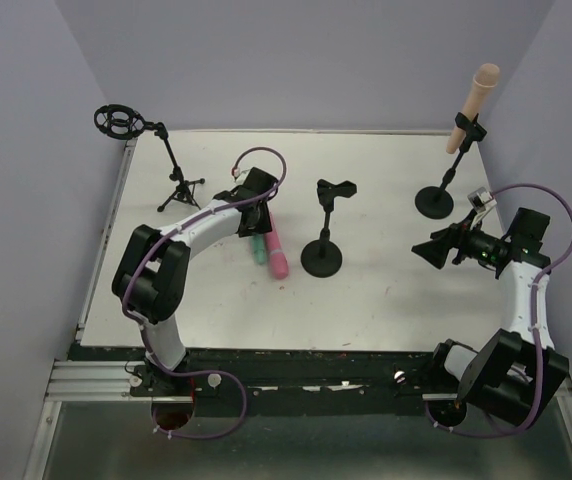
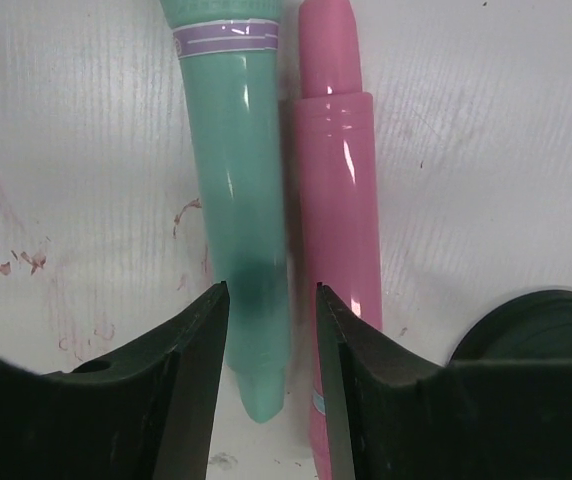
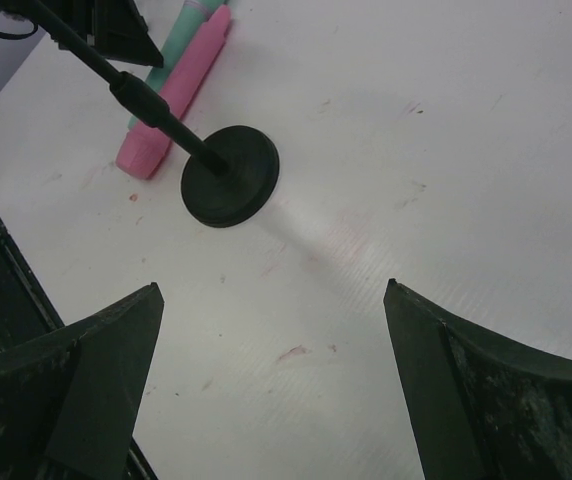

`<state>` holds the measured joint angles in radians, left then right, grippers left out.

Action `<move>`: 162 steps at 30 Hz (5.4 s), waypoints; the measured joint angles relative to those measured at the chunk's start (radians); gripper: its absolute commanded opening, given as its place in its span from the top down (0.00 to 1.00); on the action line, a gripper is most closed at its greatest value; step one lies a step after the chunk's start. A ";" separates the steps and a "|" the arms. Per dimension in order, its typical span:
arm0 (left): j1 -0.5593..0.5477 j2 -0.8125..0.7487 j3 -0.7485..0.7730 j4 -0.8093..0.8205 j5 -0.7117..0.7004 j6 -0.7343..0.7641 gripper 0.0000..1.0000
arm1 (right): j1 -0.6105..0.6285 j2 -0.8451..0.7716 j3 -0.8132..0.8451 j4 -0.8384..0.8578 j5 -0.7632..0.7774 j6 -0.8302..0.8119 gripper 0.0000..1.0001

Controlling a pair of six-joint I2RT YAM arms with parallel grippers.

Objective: Attach the microphones to the stand

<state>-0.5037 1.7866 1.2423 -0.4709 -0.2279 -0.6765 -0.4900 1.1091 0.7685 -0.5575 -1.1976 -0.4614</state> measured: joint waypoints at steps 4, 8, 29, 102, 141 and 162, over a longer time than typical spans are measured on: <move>0.002 0.010 0.000 -0.026 -0.002 -0.029 0.52 | 0.000 0.004 0.006 -0.020 0.000 -0.011 0.00; 0.003 0.046 0.003 -0.064 -0.002 -0.051 0.52 | 0.000 0.005 0.011 -0.025 -0.001 -0.017 0.00; 0.007 0.073 -0.018 -0.097 0.020 -0.083 0.46 | 0.000 0.002 0.011 -0.036 -0.001 -0.029 0.00; -0.602 -0.401 -0.024 0.736 0.467 0.336 1.00 | 0.236 -0.162 0.515 0.214 -0.273 0.800 0.00; -0.549 -0.577 -0.096 0.668 0.507 0.352 0.01 | 0.284 -0.047 0.542 0.534 -0.266 1.099 0.80; -0.075 -0.687 -0.306 0.431 0.895 0.942 0.01 | 0.508 0.215 0.819 -0.122 0.006 0.169 0.77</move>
<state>-0.5789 1.0992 0.9367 -0.0399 0.6670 0.2653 0.0181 1.3239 1.5875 -0.6792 -1.1912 -0.2920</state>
